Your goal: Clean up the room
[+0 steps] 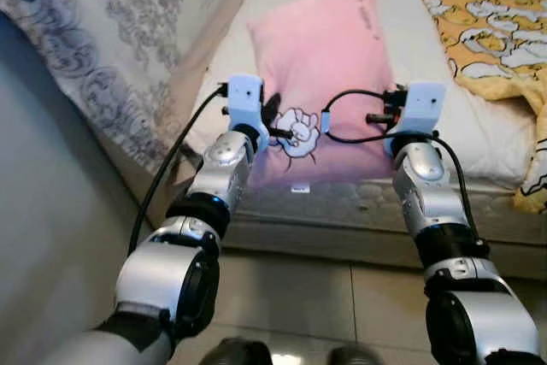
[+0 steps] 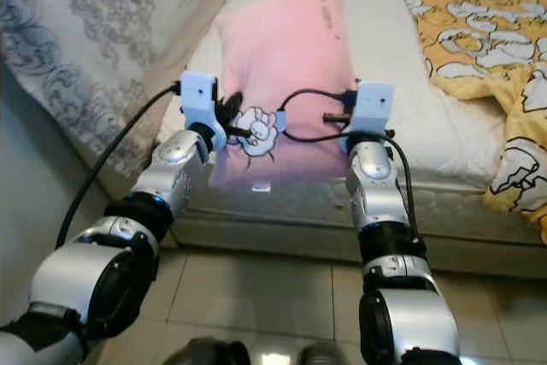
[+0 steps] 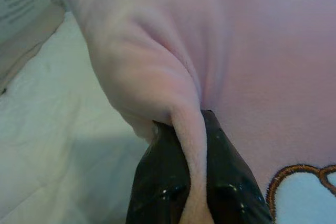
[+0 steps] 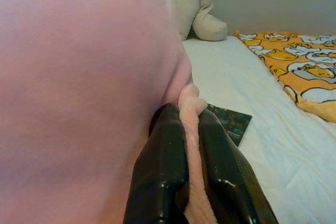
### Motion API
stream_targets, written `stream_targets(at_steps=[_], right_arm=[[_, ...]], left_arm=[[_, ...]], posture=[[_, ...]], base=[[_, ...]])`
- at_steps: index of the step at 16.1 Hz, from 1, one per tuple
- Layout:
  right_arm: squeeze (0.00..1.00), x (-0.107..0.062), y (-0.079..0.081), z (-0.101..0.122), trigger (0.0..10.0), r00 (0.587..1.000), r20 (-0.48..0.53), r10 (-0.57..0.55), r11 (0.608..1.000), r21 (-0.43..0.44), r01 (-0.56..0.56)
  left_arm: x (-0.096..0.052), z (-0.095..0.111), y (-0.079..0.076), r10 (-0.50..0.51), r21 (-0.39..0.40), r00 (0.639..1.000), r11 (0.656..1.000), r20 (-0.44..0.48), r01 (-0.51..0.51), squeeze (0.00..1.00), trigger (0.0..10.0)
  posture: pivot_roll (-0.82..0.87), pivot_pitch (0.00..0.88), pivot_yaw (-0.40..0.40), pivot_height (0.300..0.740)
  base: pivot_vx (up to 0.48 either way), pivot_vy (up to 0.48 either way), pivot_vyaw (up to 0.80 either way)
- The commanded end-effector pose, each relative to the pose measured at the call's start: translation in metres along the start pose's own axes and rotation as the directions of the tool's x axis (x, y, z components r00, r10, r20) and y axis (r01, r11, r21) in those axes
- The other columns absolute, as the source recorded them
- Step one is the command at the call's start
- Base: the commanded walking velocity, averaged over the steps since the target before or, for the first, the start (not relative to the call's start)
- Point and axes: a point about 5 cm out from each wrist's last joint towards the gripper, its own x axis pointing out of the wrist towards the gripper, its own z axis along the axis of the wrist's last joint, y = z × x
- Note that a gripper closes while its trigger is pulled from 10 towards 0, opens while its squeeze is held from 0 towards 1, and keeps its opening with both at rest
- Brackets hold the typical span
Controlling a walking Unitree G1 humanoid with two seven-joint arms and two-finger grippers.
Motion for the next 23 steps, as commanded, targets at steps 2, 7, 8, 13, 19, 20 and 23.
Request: stream_targets(at_steps=[2,7,8,13,19,20,23], right_arm=[[0.00,0.006,0.006,0.015,10.0,0.999,0.048,0.006,1.000,-0.012,-0.006],[0.00,-0.006,0.038,0.002,10.0,0.996,0.030,0.086,0.996,-0.015,-0.085],[0.00,-0.008,0.030,-0.004,10.0,0.997,0.033,0.070,0.997,-0.034,-0.069],[0.00,-0.010,0.024,-0.005,10.0,0.999,0.048,-0.009,1.000,0.023,0.008],[0.00,-0.008,0.020,-0.004,10.0,0.998,0.053,-0.022,1.000,0.015,0.021],[0.00,-0.008,0.021,-0.006,10.0,0.999,0.048,-0.016,1.000,0.015,0.016],[0.00,-0.009,0.027,-0.009,10.0,0.999,0.033,0.008,1.000,0.014,-0.009]], left_arm=[[-0.004,0.007,0.018,0.041,0.016,0.999,0.999,0.032,-0.041,0.00,10.0],[-0.015,0.007,0.045,0.106,0.079,0.994,0.991,0.041,-0.109,0.00,10.0],[-0.013,0.010,0.035,0.057,0.092,0.996,0.994,0.064,-0.063,0.00,10.0],[-0.008,0.020,0.026,0.004,0.132,0.997,0.991,0.083,-0.015,0.00,10.0],[-0.005,0.027,0.029,0.022,0.118,0.995,0.992,0.095,-0.033,0.00,10.0],[-0.005,0.028,0.030,0.018,0.127,0.995,0.991,0.094,-0.030,0.00,10.0],[-0.005,0.030,0.035,0.030,0.114,0.995,0.993,0.097,-0.041,0.00,10.0]], posture=[[-0.17,0.000,0.021,0.723],[-0.15,0.000,0.015,0.723],[-0.15,0.000,0.061,0.723],[-0.16,0.000,0.103,0.723],[-0.18,0.000,0.102,0.723],[-0.18,0.000,0.099,0.723],[-0.18,0.000,0.092,0.723]], base=[[0.000,0.000,0.00],[0.000,0.000,0.00],[0.442,0.000,0.00],[0.480,0.000,0.00],[0.480,0.000,0.00],[0.480,0.000,0.00],[0.458,0.000,0.00]])
